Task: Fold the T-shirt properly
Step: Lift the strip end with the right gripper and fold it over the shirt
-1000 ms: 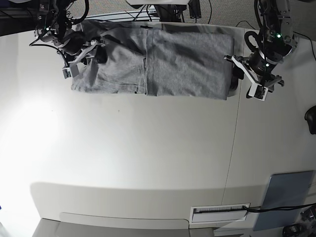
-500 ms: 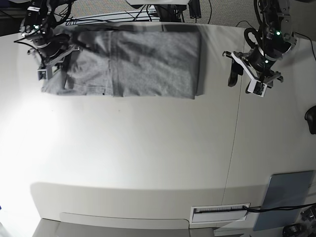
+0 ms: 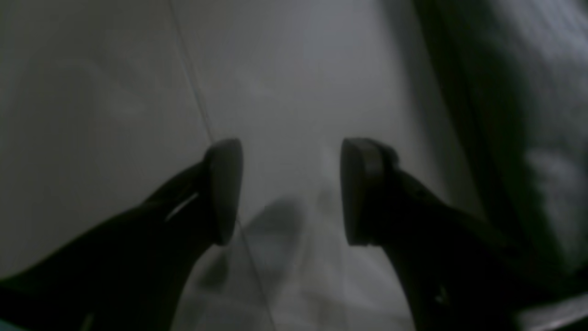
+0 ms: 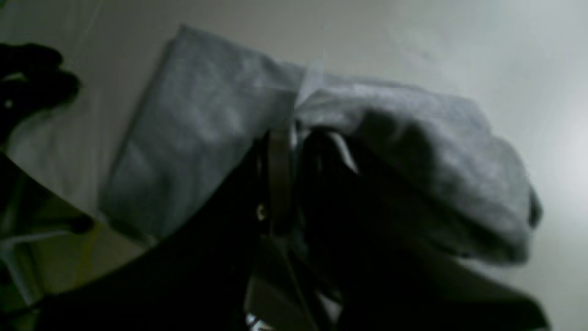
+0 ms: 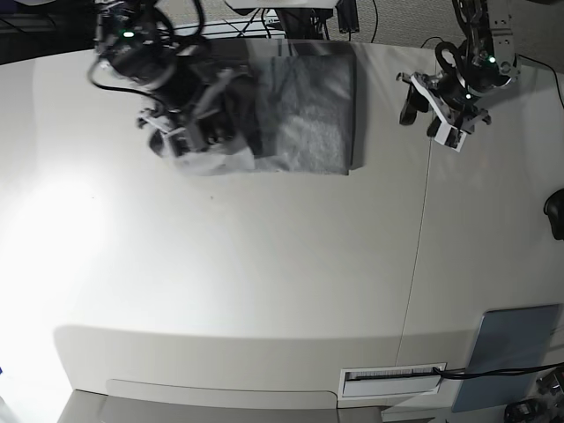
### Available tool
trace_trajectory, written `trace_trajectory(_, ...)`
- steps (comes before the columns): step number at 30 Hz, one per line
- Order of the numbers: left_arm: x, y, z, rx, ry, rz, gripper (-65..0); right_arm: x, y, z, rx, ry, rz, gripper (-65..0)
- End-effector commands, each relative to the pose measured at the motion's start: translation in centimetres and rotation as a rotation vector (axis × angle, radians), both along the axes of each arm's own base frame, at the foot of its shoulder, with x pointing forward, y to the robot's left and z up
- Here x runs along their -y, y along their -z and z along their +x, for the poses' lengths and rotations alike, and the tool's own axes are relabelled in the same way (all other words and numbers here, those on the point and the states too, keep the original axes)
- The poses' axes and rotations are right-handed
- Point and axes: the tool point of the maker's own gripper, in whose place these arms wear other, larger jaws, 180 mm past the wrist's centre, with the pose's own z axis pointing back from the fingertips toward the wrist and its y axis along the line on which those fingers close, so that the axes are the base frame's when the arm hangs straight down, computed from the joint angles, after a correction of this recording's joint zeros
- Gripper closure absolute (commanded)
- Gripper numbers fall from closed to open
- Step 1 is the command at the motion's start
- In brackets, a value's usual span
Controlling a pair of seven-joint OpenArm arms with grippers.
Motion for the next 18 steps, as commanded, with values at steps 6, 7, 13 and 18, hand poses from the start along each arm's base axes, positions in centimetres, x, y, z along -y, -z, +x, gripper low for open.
trace_trajectory(6,1.5,0.0,-0.7,0.003,0.066,-0.111,-33.0,-7.2,-2.9,0.7,0.117,-0.075,0.073,0.0)
trace_trajectory(7,1.7,0.2,-0.8,-0.002,0.071,-0.123,-33.0,-8.1,-3.1,0.6,0.124,-0.086,0.080,0.0)
trace_trajectory(13,4.0,0.8,-1.7,-0.038,0.141,-0.150,-33.0,-11.8,-1.2,0.3,0.082,-0.130,0.098,0.0)
trace_trajectory(18,5.6,1.2,-2.0,-0.056,0.163,-0.165,-33.0,-12.9,1.0,1.0,0.048,-0.146,0.095,0.0)
